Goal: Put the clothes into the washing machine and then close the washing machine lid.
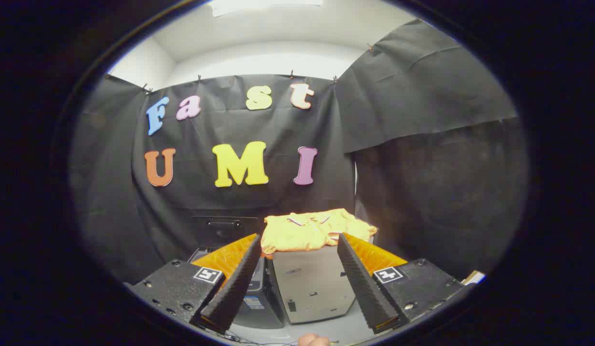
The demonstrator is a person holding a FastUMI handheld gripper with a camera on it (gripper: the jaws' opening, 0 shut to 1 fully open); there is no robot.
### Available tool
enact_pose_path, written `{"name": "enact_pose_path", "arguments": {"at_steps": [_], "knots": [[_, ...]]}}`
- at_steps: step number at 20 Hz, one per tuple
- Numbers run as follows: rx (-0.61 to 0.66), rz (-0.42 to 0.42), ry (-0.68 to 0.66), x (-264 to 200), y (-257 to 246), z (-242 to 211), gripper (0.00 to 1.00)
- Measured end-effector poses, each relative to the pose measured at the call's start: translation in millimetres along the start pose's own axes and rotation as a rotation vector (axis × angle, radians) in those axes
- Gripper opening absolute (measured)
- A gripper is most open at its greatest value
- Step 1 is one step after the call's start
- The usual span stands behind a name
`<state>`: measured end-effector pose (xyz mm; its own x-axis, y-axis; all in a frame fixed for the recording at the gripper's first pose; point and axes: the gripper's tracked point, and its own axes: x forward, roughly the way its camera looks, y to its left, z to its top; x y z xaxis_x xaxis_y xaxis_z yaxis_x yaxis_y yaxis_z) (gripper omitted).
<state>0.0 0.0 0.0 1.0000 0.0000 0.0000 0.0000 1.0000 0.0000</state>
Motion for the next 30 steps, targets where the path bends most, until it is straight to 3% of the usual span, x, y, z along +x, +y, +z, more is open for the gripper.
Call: {"name": "enact_pose_path", "arguments": {"at_steps": [30], "knots": [[-0.062,0.021,-0.015,8,2,10,0.99]]}}
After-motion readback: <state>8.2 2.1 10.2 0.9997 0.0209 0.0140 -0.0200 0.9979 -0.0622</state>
